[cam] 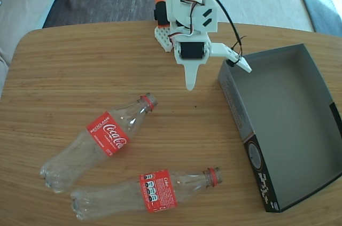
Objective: Grasp the bottles and put them in the box.
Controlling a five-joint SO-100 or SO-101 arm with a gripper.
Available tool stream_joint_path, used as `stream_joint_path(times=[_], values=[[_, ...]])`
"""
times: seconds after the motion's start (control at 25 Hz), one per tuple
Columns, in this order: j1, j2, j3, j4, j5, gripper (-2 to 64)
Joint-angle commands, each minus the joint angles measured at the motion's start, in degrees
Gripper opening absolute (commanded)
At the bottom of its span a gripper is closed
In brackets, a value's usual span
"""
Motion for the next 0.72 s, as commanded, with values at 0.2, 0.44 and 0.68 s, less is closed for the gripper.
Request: stream_joint_path(times=[0.2,0.44,0.68], values=[[-0.09,-0.79,-2.37,-0.44,-0.18,-0.4],[0.09,-1.32,-7.21,-0.44,-0.18,-0.4],[0.09,-16.61,-15.29,-0.88,0.09,-0.4]])
